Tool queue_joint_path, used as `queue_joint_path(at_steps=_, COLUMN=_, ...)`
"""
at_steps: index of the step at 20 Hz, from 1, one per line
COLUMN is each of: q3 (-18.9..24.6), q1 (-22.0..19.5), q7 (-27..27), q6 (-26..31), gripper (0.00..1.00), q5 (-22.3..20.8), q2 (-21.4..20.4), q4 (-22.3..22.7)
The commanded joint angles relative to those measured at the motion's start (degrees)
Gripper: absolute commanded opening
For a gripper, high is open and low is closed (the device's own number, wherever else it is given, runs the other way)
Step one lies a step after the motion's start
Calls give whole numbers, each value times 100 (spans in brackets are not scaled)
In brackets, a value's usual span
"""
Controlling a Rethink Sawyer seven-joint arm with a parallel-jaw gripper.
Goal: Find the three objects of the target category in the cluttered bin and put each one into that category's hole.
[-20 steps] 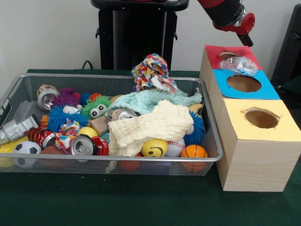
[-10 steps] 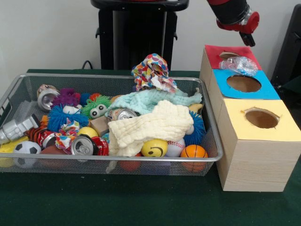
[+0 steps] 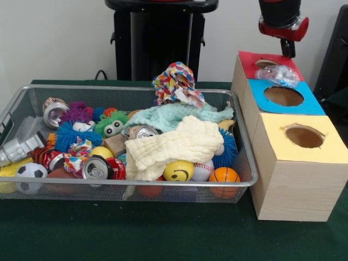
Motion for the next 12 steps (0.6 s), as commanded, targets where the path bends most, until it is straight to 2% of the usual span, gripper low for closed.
queue_joint_path(at_steps=1, q3=-1654, q1=568, q7=1101, q6=253, gripper=0, q5=62, q2=175, q4=-1426)
queue_joint_path(at_steps=12, q3=-2087, q1=915, q7=1332, q6=803, gripper=0, q5=29, q2=-19, q4=-1523)
